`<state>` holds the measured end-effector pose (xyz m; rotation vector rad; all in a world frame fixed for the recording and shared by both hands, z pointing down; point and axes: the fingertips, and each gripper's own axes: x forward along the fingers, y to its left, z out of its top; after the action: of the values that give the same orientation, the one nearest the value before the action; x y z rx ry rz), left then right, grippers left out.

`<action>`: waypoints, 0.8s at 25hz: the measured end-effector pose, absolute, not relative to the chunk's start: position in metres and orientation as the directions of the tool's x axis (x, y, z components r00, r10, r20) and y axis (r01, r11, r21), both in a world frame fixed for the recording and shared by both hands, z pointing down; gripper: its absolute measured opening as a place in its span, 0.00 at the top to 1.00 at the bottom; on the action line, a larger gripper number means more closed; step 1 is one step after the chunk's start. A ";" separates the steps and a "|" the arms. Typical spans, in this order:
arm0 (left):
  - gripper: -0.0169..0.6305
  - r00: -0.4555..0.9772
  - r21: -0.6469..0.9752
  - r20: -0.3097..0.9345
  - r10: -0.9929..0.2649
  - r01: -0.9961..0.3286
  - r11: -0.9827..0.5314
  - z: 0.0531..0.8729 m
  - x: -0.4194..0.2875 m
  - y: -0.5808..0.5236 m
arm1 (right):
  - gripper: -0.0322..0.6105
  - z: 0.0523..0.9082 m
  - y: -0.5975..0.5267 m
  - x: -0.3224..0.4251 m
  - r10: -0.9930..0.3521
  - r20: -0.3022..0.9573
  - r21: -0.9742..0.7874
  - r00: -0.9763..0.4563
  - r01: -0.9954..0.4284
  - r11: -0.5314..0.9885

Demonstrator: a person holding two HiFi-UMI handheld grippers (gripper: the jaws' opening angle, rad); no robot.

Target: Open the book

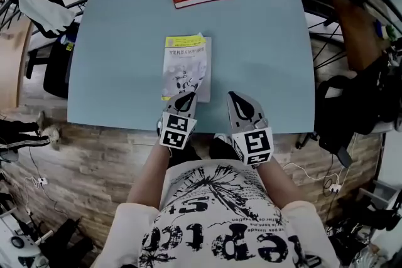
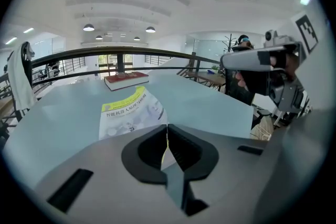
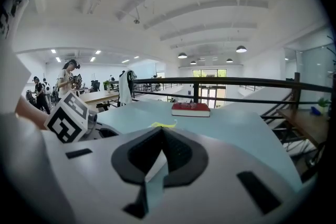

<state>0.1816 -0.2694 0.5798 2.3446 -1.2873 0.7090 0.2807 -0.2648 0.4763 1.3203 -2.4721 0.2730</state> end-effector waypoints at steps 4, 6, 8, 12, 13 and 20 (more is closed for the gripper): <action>0.94 0.456 0.084 0.553 -0.697 -0.863 -0.498 0.564 0.145 -0.268 | 0.93 0.464 -0.259 0.258 -0.790 0.344 0.006 -0.507 -0.840 0.542; 0.94 0.456 0.086 0.542 -0.706 -0.866 -0.493 0.556 0.129 -0.266 | 0.93 0.460 -0.256 0.248 -0.800 0.333 0.014 -0.499 -0.846 0.534; 0.94 0.454 0.087 0.535 -0.713 -0.869 -0.488 0.550 0.111 -0.263 | 0.93 0.456 -0.254 0.237 -0.807 0.325 0.017 -0.494 -0.850 0.527; 0.94 0.451 0.091 0.517 -0.728 -0.874 -0.477 0.542 0.075 -0.258 | 0.93 0.449 -0.250 0.213 -0.821 0.309 0.027 -0.481 -0.858 0.513; 0.94 0.448 0.091 0.513 -0.732 -0.877 -0.473 0.541 0.066 -0.257 | 0.93 0.448 -0.249 0.207 -0.823 0.307 0.028 -0.477 -0.860 0.509; 0.94 0.417 0.090 0.512 -0.751 -0.896 -0.436 0.541 0.003 -0.254 | 0.93 0.453 -0.242 0.164 -0.831 0.313 0.023 -0.460 -0.871 0.491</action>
<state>0.0034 -0.2537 0.5412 2.3269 -1.4156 0.5731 0.1644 -0.2423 0.4534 1.4411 -2.4569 0.2016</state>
